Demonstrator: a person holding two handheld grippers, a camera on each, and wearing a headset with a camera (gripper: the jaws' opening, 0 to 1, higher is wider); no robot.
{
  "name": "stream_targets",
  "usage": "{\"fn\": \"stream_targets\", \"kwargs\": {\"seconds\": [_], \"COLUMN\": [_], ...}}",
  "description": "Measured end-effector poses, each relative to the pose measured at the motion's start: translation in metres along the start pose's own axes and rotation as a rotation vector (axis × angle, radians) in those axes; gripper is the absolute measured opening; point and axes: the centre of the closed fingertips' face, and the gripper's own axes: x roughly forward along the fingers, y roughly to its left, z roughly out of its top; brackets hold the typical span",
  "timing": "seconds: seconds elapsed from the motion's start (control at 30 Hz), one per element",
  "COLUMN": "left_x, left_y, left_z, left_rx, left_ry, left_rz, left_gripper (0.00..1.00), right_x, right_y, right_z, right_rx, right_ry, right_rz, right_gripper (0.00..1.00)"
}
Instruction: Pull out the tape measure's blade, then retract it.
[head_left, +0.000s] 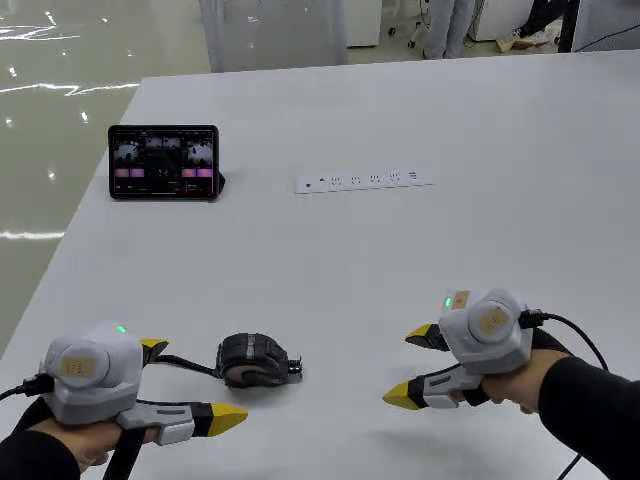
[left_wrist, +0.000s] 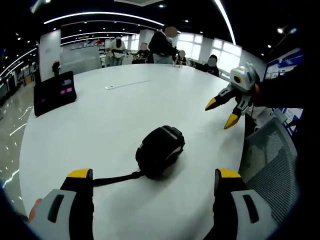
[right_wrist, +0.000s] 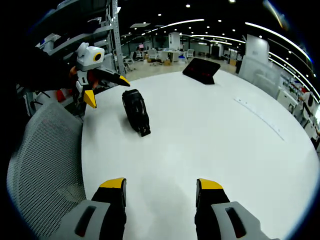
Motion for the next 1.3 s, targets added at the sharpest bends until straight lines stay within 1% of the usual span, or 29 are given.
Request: {"fn": "stream_targets", "kwargs": {"seconds": [0.07, 0.2, 0.3, 0.37, 0.43, 0.47, 0.5, 0.63, 0.7, 0.8, 0.97, 1.1, 1.2, 1.3], "left_x": [-0.003, -0.007, -0.010, -0.013, -0.015, -0.017, -0.018, -0.024, -0.025, -0.028, -0.031, -0.035, -0.036, -0.037], "left_y": [0.002, 0.004, 0.006, 0.007, 0.007, 0.008, 0.009, 0.008, 0.007, 0.009, 0.011, 0.013, 0.014, 0.015], "left_z": [-0.003, -0.009, -0.012, -0.014, -0.019, -0.020, -0.021, -0.019, -0.018, -0.018, -0.018, -0.020, -0.020, -0.022], "left_rx": [0.001, 0.020, 0.017, 0.011, 0.021, 0.027, 0.025, 0.019, 0.013, 0.007, 0.014, 0.012, 0.014, 0.022], "left_ry": [0.003, 0.015, 0.014, 0.010, 0.015, 0.016, 0.019, 0.009, 0.010, 0.015, 0.024, 0.029, 0.030, 0.039], "left_rz": [0.008, 0.019, 0.022, 0.030, 0.028, 0.031, 0.032, 0.034, 0.035, 0.042, 0.039, 0.041, 0.042, 0.038], "left_gripper": [0.99, 0.99, 0.99, 0.99, 0.99, 0.99, 0.99, 0.99, 0.99, 0.99, 0.99, 0.99, 0.99, 0.99], "right_x": [-0.006, -0.018, -0.027, -0.033, -0.040, -0.043, -0.046, -0.055, -0.060, -0.067, -0.079, -0.089, -0.095, -0.100], "right_y": [-0.003, -0.010, -0.016, -0.020, -0.024, -0.025, -0.026, -0.030, -0.031, -0.030, -0.030, -0.036, -0.041, -0.046], "right_z": [-0.004, -0.012, -0.021, -0.030, -0.038, -0.041, -0.045, -0.058, -0.061, -0.067, -0.074, -0.080, -0.085, -0.092], "right_rx": [0.009, 0.021, 0.033, 0.046, 0.043, 0.047, 0.070, 0.111, 0.132, 0.130, 0.109, 0.124, 0.139, 0.143], "right_ry": [-0.007, -0.021, -0.026, -0.023, -0.018, -0.022, -0.026, -0.013, -0.027, -0.031, -0.017, -0.030, -0.029, -0.028], "right_rz": [-0.010, -0.038, -0.059, -0.072, -0.102, -0.104, -0.103, -0.118, -0.118, -0.121, -0.127, -0.140, -0.151, -0.165], "right_gripper": [0.54, 0.59, 0.62, 0.65, 0.66, 0.67, 0.69, 0.74, 0.77, 0.79, 0.84, 0.89, 0.95, 0.98]}}
